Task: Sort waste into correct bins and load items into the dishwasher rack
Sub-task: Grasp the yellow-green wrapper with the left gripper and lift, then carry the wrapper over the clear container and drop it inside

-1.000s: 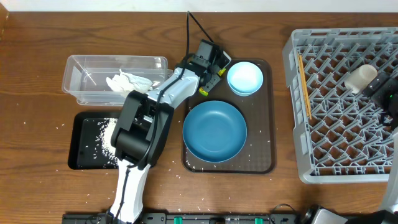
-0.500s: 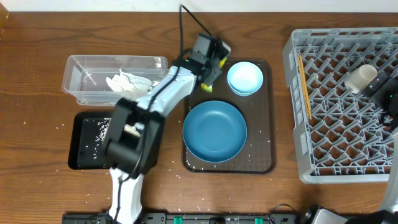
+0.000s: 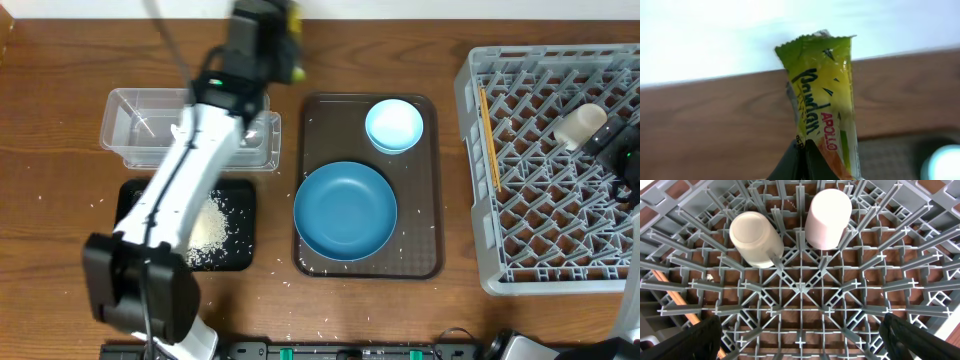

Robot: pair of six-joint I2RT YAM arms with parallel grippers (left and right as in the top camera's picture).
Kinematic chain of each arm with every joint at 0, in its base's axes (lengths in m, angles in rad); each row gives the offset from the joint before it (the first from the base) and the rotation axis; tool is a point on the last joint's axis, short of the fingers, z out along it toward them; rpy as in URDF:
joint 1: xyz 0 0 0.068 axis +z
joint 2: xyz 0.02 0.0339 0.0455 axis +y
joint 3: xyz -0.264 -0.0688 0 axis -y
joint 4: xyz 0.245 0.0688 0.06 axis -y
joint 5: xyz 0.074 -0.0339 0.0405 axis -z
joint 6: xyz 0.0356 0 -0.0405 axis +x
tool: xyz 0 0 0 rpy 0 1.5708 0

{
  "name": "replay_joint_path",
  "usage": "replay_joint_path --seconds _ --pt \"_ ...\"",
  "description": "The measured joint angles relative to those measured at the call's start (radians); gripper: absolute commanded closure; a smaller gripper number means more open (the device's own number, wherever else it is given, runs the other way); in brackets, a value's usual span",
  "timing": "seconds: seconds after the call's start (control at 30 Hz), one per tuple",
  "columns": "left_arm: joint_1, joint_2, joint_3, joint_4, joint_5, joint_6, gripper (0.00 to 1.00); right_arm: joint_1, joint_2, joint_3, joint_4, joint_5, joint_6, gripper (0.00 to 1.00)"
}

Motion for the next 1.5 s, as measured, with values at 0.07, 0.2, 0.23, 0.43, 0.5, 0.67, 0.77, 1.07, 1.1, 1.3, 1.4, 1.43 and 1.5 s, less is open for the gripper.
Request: replay_joint_path --seconds 0.07,0.2,0.23,0.43,0.5,0.67,0.77,1.07,1.1,1.3,1.4,1.43,1.5 --pt "0.059 -0.005 0.0 -0.048 -0.011 -0.124 0.94 0.0 0.0 0.0 0.0 0.0 0.0 0.01" --pt "0.177 -0.005 -0.001 -0.209 -0.03 -0.5 0.94 0.0 0.0 0.0 0.0 0.0 0.0 0.01" --pt "0.199 -0.005 -0.001 -0.251 -0.032 -0.598 0.94 0.0 0.0 0.0 0.0 0.0 0.0 0.01" --pt "0.247 -0.005 -0.002 -0.409 -0.038 -1.05 0.92 0.0 0.0 0.0 0.0 0.0 0.0 0.01" --pt "0.247 -0.005 -0.002 -0.425 -0.038 -1.13 0.92 0.0 0.0 0.0 0.0 0.0 0.0 0.01" --pt "0.246 -0.005 -0.002 -0.447 -0.038 -1.239 0.92 0.0 0.0 0.0 0.0 0.0 0.0 0.01" --pt "0.246 -0.005 -0.002 -0.487 -0.038 -1.28 0.89 0.0 0.0 0.0 0.0 0.0 0.0 0.01" --pt "0.246 -0.005 -0.002 -0.511 -0.039 -1.328 0.58 0.0 0.0 0.0 0.0 0.0 0.0 0.01" --pt "0.246 -0.005 -0.002 -0.512 -0.038 -1.328 0.58 0.0 0.0 0.0 0.0 0.0 0.0 0.01" --pt "0.247 -0.008 -0.002 -0.488 -0.038 -1.285 0.57 0.0 0.0 0.0 0.0 0.0 0.0 0.01" --pt "0.247 -0.036 -0.002 -0.478 -0.037 -1.215 0.54 0.0 0.0 0.0 0.0 0.0 0.0 0.01" --pt "0.247 -0.048 -0.002 -0.477 -0.037 -1.197 0.53 0.0 0.0 0.0 0.0 0.0 0.0 0.01" --pt "0.247 -0.098 -0.002 -0.48 -0.035 -1.128 0.5 0.0 0.0 0.0 0.0 0.0 0.0 0.01"
